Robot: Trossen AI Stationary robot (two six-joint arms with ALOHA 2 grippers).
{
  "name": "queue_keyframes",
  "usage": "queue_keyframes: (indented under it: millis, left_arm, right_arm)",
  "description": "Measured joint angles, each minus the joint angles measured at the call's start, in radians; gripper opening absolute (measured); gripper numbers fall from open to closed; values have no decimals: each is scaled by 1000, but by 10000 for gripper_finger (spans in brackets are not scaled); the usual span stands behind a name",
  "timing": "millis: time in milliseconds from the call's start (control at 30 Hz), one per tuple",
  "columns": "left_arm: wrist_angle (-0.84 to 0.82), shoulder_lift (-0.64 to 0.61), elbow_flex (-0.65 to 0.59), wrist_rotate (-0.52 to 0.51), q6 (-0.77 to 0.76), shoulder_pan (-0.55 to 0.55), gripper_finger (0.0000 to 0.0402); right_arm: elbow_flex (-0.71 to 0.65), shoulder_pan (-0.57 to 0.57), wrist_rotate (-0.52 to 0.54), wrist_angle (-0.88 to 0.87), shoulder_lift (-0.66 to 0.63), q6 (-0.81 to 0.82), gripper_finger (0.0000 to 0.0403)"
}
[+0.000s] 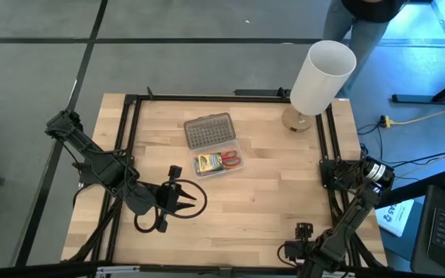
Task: Pack school essentials
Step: Put the pink sticky note into the black supply box
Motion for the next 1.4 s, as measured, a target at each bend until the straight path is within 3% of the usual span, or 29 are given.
queue_keyframes:
  millis: [967,1400]
  left_arm:
    - [0,0,0,0,0,0,71]
    - [0,0,0,0,0,0,71]
  right_arm:
    - [-106,1,-16,169,-6,-3,400]
    - [-80,0,-20,146,-1,-1,400]
